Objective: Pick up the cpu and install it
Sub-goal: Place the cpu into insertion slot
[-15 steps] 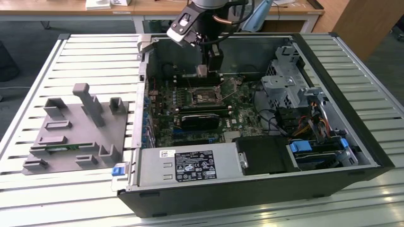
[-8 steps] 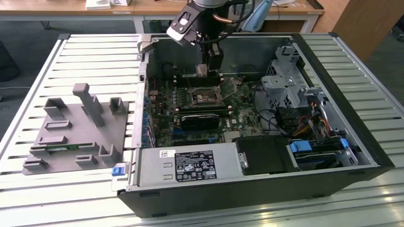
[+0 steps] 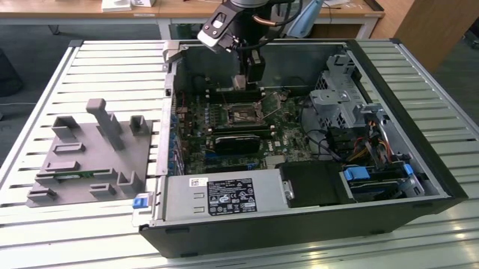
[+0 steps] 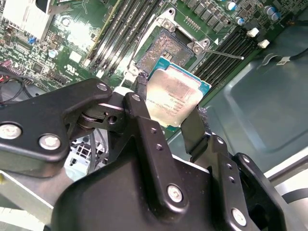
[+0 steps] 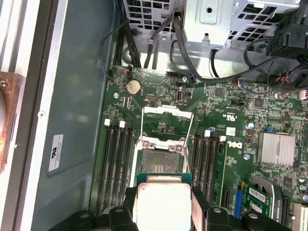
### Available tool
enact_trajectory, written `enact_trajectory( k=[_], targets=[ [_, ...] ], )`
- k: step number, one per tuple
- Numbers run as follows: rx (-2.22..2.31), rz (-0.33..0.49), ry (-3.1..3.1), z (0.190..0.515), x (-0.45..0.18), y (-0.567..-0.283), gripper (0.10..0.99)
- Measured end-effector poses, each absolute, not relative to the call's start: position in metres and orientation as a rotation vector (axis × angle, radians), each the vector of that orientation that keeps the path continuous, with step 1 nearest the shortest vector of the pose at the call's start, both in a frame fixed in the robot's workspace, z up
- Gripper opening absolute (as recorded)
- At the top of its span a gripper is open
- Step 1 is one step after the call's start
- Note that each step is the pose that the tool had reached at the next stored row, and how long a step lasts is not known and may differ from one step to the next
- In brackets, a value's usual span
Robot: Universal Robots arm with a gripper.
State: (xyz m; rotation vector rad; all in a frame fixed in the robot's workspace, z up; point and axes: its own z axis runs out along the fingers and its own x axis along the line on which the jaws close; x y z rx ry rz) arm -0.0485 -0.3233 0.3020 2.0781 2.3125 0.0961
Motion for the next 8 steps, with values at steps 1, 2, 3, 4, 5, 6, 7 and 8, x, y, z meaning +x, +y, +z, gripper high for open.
enact_trajectory(
  k=[1,2,3,4,5,6,7,8],
  targets=[
    [2.078,0.096,2.313,0.3023,-0.0485,-0.3233,0.533],
    [2.078,0.096,2.313,0.3026,-0.0485,-0.3233,0.533],
    [2.078,0.096,2.313,0.3029,-0.0485,-0.3233,0.533],
    [2.078,0.096,2.313,0.3032,-0.0485,-0.3233,0.533],
    [2.078,0.096,2.313,0.3035,-0.0485,-0.3233,0.533],
    [2.078,0.096,2.313,0.3039,-0.0485,-0.3233,0.533],
    [2.078,0.096,2.313,0.3042,-0.0485,-0.3233,0.533],
    [2.078,0.096,2.313,0.3045,-0.0485,-0.3233,0.533]
  ],
)
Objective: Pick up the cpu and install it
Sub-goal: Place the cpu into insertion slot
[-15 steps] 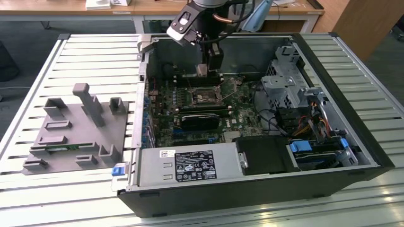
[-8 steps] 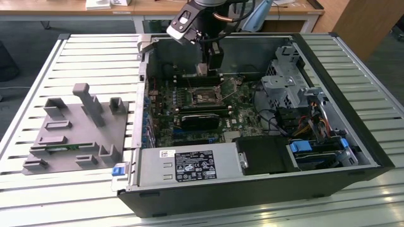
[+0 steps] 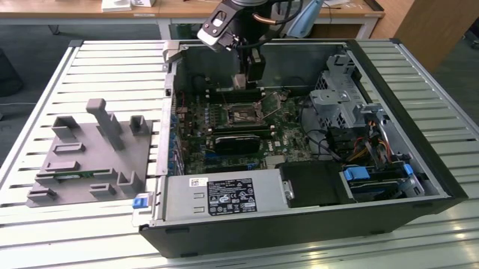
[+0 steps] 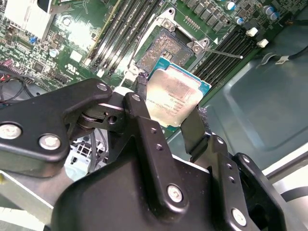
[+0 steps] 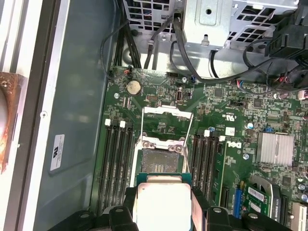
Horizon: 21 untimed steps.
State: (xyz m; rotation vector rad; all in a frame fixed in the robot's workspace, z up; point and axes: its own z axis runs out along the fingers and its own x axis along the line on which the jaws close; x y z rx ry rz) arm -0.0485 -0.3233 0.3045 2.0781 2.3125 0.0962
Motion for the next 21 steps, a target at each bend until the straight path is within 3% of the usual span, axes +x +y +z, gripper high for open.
enact_trajectory(
  k=[14,16,21],
  targets=[
    [2.078,0.095,2.313,0.305,-0.049,-0.323,0.533],
    [2.078,0.096,2.313,0.286,-0.048,-0.323,0.533],
    [2.078,0.096,2.313,0.285,-0.048,-0.323,0.533]
  ],
)
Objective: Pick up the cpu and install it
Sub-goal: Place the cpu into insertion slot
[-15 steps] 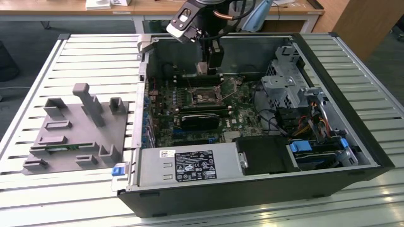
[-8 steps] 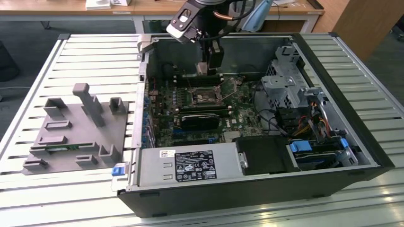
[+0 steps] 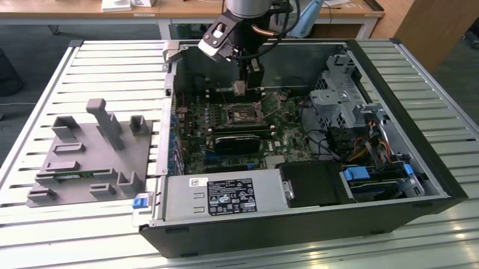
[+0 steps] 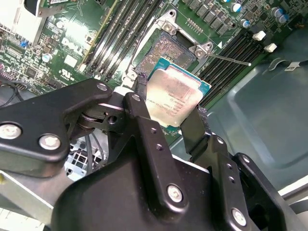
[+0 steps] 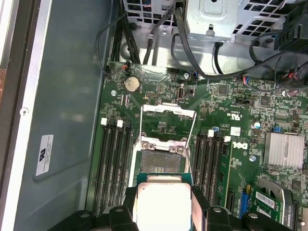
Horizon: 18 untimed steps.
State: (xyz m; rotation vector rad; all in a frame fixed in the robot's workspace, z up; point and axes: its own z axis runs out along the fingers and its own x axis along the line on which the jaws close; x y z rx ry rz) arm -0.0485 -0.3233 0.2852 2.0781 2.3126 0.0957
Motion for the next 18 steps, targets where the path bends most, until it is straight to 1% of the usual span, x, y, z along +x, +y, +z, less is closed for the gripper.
enact_trajectory(
  k=[18],
  targets=[
    [2.079,0.096,2.312,0.2791,-0.0485,-0.3233,0.533]
  ],
)
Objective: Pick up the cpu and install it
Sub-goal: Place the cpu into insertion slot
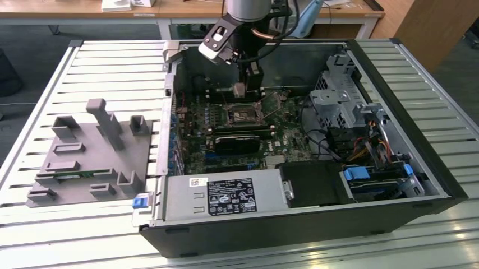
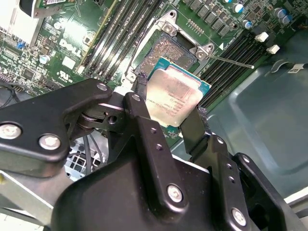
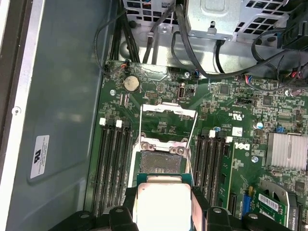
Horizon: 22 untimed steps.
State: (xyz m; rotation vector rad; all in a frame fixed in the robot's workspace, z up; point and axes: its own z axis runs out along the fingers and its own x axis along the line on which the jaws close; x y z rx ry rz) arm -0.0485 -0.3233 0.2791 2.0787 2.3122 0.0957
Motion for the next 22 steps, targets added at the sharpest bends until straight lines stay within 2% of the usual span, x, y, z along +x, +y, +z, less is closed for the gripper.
enact_trajectory(
  k=[22],
  targets=[
    [2.159,0.094,2.235,0.262,-0.048,-0.322,0.533]
  ],
)
